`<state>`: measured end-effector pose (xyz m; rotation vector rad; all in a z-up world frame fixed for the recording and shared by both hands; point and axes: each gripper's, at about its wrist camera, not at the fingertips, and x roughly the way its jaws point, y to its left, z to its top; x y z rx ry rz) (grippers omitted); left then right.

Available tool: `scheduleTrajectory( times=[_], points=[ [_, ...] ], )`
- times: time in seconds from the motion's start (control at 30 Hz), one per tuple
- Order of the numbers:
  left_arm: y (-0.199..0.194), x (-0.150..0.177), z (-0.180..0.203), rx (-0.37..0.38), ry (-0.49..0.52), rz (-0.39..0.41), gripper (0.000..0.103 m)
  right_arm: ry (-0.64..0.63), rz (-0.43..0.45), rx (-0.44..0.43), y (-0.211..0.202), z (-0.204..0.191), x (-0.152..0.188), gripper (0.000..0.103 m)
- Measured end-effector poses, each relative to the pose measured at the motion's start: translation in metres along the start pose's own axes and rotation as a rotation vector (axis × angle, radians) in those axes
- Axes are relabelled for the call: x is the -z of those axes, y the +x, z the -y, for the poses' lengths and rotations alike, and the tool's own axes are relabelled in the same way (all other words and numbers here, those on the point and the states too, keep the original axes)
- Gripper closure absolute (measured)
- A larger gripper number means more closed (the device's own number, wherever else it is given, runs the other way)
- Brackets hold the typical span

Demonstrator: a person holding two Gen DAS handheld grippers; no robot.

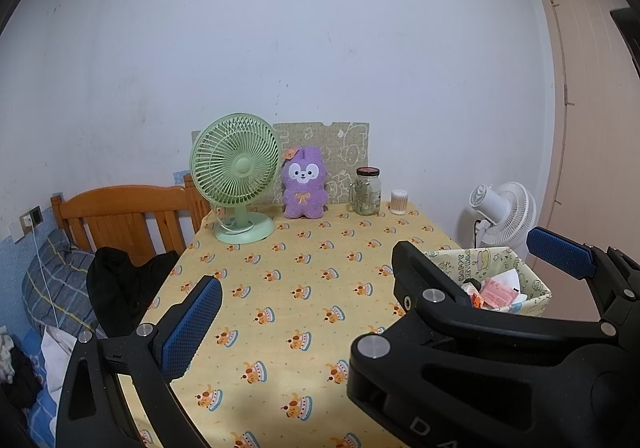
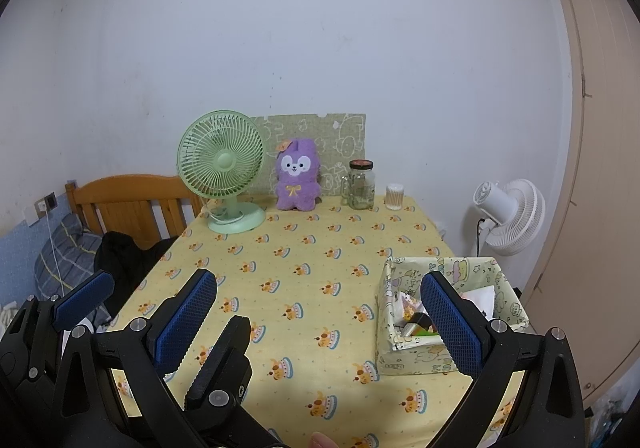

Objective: Organize soft objects

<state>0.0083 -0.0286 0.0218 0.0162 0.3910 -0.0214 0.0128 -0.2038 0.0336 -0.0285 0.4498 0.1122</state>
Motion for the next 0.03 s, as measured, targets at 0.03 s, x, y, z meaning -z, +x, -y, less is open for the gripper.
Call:
scheduleTrajectory(
  times=[0.03],
  points=[
    [0.0009,-0.0001,-0.0006,0.0,0.0,-0.001,0.0,0.001,-0.001,0.0,0.0001,0.0001,0.0,0.0]
  ],
)
